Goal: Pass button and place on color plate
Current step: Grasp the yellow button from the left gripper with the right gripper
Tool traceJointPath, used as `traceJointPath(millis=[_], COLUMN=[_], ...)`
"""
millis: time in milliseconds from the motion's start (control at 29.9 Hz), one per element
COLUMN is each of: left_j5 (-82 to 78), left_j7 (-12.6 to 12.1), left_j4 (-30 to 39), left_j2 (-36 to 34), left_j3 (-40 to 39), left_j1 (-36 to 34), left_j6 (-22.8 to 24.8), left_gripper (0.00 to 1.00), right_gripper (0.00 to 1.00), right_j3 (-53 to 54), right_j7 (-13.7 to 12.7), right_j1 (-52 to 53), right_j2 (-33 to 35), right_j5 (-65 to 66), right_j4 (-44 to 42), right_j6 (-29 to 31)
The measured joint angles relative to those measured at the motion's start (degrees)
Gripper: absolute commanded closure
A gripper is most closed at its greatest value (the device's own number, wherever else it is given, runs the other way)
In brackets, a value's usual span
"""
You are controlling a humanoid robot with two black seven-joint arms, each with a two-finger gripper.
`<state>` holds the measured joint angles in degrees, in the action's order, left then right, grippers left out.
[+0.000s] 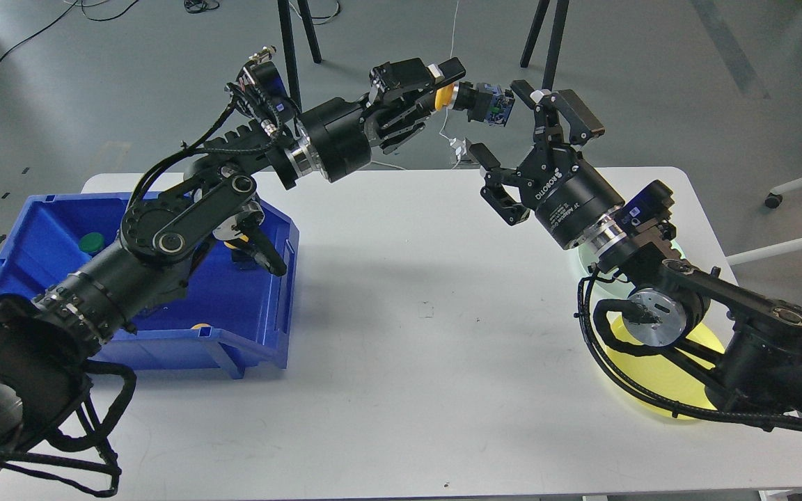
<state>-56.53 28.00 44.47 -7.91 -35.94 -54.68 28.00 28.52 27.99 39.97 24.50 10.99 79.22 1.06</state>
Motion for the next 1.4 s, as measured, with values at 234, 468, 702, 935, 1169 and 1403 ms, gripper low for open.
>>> traceJointPath(millis=[234,468,702,935,1169,1403], left_j5=[-0.03,-0.16,-0.16,-0.14,-0.12,-0.15], left_j7=[0.00,0.00,0.00,0.03,0.04,0.04], left_j4=[0.00,0.00,0.00,0.01,-0.05,-0.08], left_j2=[0.00,0.00,0.00,0.00,-0.01,-0.01], left_j3=[0.18,0.34,0.35,0.35,0.30,0.33], left_j1=[0.00,-0.08,-0.10,-0.17,-0.13,-0.08], left_j6=[0.00,0.00,0.00,0.00,0.00,0.00], left_gripper=[0.70,0.70,0.70,0.70,0.69,0.53], right_gripper=[0.19,0.24,0.43,0.61,0.70,0.71], right_j3=[0.80,0.93,0.91,0.71,0.57,0.40], right_j7=[0.00,0.00,0.01,0.00,0.00,0.00], right_j1=[0.17,0.66,0.97,1.01,1.05,1.04], right_j2=[0.26,0.71,0.73,0.73,0.82,0.83], right_j5=[0.00,0.00,0.00,0.04,0.14,0.17], right_j4=[0.00,-0.01,0.07,0.21,0.95,1.08], right_j6=[-0.31,-0.35,-0.25,-0.08,0.14,0.44])
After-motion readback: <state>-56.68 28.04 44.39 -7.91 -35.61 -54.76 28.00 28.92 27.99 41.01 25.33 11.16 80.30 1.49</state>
